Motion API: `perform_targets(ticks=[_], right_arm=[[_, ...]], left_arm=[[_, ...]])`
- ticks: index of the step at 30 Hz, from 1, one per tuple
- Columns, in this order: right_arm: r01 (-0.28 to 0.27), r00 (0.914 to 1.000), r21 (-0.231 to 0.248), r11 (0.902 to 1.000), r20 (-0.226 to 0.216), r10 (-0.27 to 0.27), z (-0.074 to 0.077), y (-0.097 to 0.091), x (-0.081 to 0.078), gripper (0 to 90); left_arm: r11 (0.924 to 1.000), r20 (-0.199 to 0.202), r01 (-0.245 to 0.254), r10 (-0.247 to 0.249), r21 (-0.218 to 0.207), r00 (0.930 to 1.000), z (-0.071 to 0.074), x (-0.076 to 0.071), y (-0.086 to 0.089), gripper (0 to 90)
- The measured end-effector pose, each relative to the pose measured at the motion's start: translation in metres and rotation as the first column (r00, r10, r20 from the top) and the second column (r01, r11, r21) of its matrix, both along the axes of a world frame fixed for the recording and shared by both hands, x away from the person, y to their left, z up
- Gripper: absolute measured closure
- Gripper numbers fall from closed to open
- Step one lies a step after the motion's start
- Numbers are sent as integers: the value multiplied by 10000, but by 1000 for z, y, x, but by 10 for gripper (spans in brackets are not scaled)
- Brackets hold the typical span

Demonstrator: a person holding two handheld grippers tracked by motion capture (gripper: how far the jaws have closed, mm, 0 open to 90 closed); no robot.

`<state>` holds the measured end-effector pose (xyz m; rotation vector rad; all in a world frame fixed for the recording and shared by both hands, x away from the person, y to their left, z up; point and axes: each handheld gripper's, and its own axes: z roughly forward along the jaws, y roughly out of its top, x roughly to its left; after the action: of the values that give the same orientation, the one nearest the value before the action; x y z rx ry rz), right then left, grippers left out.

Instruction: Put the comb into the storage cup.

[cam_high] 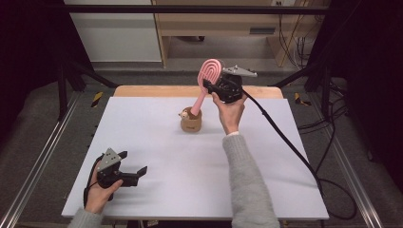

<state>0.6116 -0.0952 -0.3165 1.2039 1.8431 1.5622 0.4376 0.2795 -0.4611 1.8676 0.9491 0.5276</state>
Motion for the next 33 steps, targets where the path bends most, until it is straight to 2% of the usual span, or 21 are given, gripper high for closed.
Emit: perform_targets(ticks=[16, 33], right_arm=[[64, 9996, -4, 10000, -259, -64, -14, 9, 10, 634], [168, 9981, -235, 9996, -591, -182, -32, 19, 16, 633]], left_arm=[[10000, 5, 30, -30, 2, 10000, 0, 0, 0, 0], [10000, 36, 42, -42, 9, 10000, 0, 0, 0, 0]])
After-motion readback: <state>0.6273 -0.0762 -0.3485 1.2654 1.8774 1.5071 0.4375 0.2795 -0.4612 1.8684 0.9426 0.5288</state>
